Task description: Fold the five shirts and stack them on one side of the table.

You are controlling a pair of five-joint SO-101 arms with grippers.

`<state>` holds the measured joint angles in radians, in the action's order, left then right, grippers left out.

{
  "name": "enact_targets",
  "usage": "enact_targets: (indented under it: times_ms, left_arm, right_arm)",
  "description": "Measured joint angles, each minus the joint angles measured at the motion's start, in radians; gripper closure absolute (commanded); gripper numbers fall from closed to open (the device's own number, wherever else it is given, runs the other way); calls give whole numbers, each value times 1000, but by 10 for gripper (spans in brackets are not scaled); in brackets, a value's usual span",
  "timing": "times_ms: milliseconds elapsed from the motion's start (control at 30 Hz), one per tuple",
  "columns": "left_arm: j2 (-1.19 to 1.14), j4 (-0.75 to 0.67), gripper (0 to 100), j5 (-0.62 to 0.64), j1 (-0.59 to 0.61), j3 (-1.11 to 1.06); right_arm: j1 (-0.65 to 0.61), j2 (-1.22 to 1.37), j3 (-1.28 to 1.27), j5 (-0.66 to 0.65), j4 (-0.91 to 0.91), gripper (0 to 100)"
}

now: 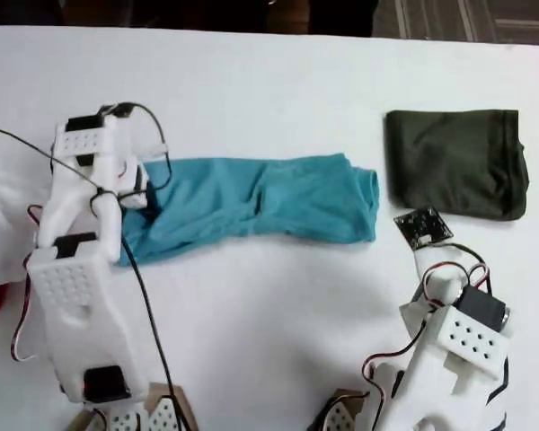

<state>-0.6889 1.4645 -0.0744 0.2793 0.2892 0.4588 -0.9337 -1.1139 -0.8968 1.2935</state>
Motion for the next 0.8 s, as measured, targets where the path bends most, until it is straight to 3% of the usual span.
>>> enact_targets:
  times_ms: [100, 200, 233, 500, 667, 800]
  left_arm:
    - [-17, 2, 822, 0, 0, 2]
    - [-17, 3, 992, 0, 2, 2]
    - [-18, 5, 957, 0, -3, 2]
    - [-17, 46, 972, -75, 63, 46]
    - [-23, 195, 972, -143, 163, 206]
    - [-21, 288, 972, -161, 163, 331]
  right_arm:
    - [0, -2, -9, 0, 0, 979]
    - [0, -2, -49, 0, -5, 980]
    - [0, -2, -66, 0, -14, 980]
    - [2, -2, -261, 0, -196, 980]
    - [81, -8, -345, 2, -304, 980]
    - [118, -11, -358, 2, -324, 980]
